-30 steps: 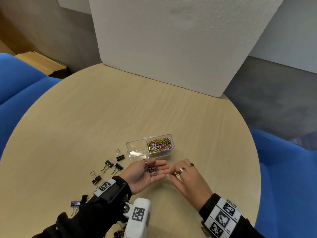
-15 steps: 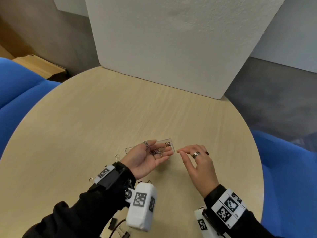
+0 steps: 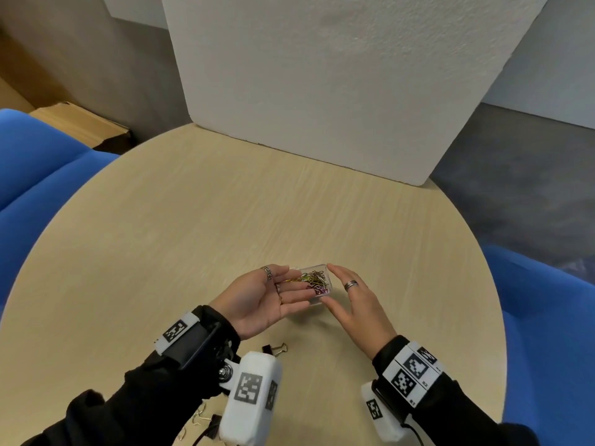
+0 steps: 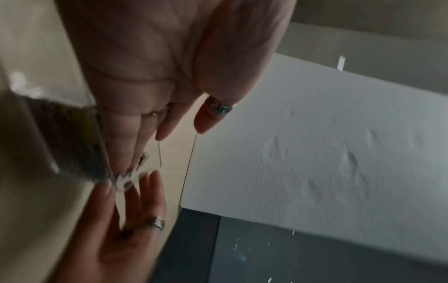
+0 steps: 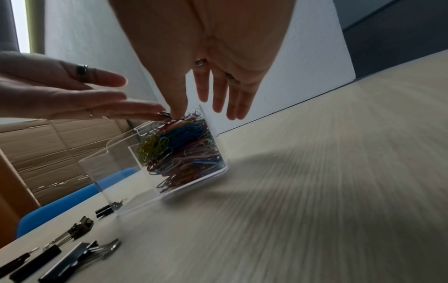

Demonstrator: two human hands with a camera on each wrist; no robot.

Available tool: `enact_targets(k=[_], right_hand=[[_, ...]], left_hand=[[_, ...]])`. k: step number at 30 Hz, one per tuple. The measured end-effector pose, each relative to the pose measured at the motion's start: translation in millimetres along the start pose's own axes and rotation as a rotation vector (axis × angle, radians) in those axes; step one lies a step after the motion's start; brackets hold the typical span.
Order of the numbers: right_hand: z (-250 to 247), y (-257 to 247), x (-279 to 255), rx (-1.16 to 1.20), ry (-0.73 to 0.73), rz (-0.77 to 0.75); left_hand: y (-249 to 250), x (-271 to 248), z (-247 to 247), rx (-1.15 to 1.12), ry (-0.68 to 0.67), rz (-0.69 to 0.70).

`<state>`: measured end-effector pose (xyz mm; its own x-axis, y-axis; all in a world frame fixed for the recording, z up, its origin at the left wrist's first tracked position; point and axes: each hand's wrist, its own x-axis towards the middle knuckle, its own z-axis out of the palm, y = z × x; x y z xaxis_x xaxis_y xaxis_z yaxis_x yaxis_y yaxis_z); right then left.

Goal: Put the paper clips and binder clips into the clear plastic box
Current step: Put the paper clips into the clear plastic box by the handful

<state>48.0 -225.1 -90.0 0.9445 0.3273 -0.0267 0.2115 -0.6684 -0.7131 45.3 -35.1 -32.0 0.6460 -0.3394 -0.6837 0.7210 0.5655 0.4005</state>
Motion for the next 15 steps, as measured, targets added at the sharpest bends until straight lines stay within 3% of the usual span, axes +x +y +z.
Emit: enact_targets(k=[3,5,8,11,13,15], right_hand=[[4.3,5.6,-0.6,-0.001,0.062,-0.040],[6.0,8.4,0.9,-0.052,0.141,-0.092],[7.7,11.6,5.6,-0.244,0.187,-0.189],[7.7,11.0,8.2,-0.386,0.196,-0.267],[6.3,11.5,8.2,-0.397,0.212,-0.292],[4.3,11.3,7.3,-0.409,0.220,-0.294]], left_hand=[[2.3,-2.2,-1.6,0.209,0.062,0.082],[2.7,-4.7,-2.1,0.436,0.122,0.213],[0.9,-4.3,-11.8,1.099,0.243,0.526],[-7.9,1.4,-25.5,1.716,0.244,0.756],[-15.6,4.5,-30.4,1.894,0.194,0.842],[-22.4,6.0,-31.4,2.003,0.227,0.911]])
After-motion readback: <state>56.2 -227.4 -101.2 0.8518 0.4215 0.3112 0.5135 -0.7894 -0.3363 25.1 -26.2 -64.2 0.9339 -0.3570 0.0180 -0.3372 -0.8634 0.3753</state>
